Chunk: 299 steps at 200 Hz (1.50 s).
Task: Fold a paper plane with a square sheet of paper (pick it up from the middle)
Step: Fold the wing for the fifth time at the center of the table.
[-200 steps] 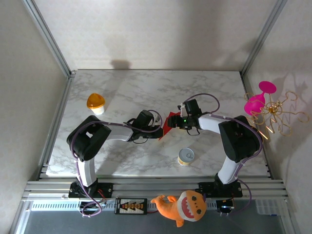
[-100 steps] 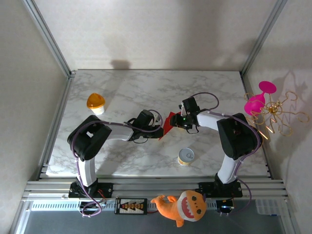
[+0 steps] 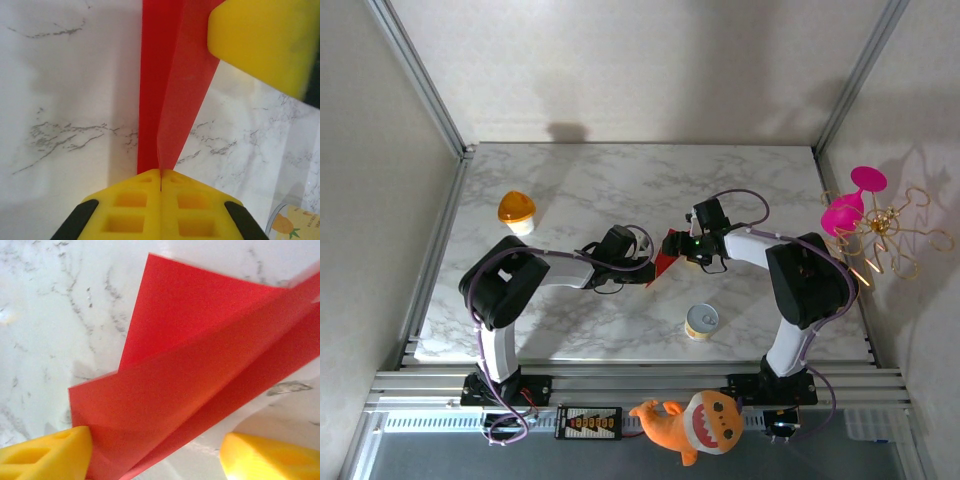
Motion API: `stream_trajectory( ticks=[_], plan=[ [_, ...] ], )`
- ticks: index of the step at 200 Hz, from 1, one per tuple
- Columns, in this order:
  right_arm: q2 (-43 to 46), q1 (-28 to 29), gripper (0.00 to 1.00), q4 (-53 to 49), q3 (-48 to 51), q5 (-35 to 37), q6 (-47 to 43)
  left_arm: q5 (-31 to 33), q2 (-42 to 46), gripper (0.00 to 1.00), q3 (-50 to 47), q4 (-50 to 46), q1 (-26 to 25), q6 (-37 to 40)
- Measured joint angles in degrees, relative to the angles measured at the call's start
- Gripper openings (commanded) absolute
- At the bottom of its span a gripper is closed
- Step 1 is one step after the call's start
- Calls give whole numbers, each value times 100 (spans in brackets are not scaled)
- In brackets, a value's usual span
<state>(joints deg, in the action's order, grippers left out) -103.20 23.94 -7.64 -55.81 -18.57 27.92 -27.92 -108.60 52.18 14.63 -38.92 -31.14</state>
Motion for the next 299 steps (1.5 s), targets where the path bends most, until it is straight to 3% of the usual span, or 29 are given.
stream_trajectory(
  ticks=[33,129,199,250,299],
  plan=[
    [-35,9,77,-13,-22,4,44,-24,-11,3,33,-37,-4,2],
    [-214,33,59,-367,-234,374,199,-68,-39,13,66,-105,-28,0],
    [-223,33,57,-380,-236,413,192,-94,-39,15,66,-96,-31,0],
    [-225,33,64,-380,-254,339,164,-127,-39,17,70,-79,-31,-24],
    [-243,37,65,-422,-297,326,164,-151,-39,18,70,-70,-24,-66]
  ],
)
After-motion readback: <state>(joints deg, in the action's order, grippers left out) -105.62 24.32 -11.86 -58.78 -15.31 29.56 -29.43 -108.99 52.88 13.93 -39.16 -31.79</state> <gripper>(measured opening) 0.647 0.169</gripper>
